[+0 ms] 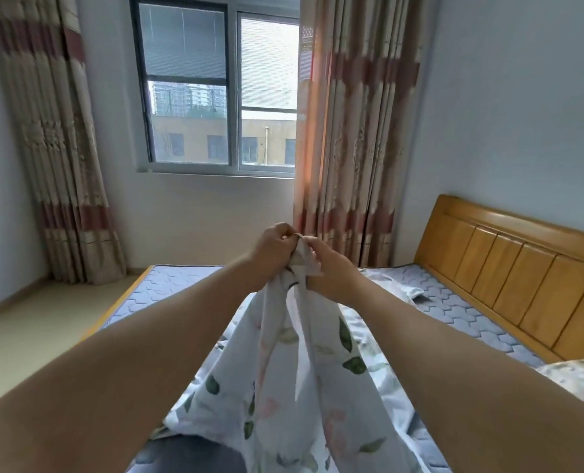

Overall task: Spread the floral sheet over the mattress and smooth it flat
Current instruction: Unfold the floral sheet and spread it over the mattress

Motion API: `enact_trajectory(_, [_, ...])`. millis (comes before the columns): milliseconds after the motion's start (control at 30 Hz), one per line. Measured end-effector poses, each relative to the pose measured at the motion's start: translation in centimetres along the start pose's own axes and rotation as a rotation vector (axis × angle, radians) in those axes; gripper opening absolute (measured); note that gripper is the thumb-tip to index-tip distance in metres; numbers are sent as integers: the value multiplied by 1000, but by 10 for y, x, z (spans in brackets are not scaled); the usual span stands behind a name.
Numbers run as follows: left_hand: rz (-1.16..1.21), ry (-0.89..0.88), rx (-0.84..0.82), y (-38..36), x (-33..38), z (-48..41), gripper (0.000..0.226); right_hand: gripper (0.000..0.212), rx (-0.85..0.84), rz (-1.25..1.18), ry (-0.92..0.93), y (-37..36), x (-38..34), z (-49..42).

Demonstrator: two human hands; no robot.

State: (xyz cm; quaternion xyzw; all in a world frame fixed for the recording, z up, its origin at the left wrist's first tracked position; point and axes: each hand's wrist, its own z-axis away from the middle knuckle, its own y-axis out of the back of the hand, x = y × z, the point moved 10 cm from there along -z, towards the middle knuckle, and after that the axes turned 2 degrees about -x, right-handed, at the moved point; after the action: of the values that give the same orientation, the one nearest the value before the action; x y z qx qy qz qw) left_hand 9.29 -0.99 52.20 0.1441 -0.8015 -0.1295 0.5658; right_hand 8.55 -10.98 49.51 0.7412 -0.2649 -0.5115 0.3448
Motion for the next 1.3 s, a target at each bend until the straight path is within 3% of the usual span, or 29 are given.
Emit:
enact_trajectory(67, [-40,-30,-18,3,7,3,21,17,22,-92,12,0,-8,-4])
enact_trajectory(100, [-66,-39,-32,6,7,5,23,12,40,-112,16,2,-13,-6])
enact_trajectory(233, [-172,-35,-94,14,-1,21,16,21,57,-244,49,9,-27,-13])
enact_trajectory(367, [-767,-46,-124,23,-16,25,42,21,101,-226,65,14,-36,-18])
enact_trajectory(533, [-909,78,-59,46,-46,22,29,24,235,-269,26,30,-28,-15])
enact_trajectory(700, [-958,220,109,77,-63,22,33,25,384,-299,-37,47,-12,-8])
enact_trajectory(833, [-806,426,128,102,-106,34,30,26,465,-308,-97,50,3,5])
enact_trajectory(967, [57,672,109,91,-158,54,17,22,407,-268,-179,30,11,13])
enact_trajectory(1033, [316,725,40,80,-165,60,15,20,349,-213,-223,14,8,13])
enact_trajectory(1100, [394,723,17,81,-170,55,21,20,328,-197,-261,1,5,15])
enact_trajectory(1167, [328,699,39,98,-177,48,27,22,343,-226,-319,-14,0,21])
enact_trajectory(1300, [195,489,84,136,-172,31,32,31,377,-245,-417,-37,-13,39])
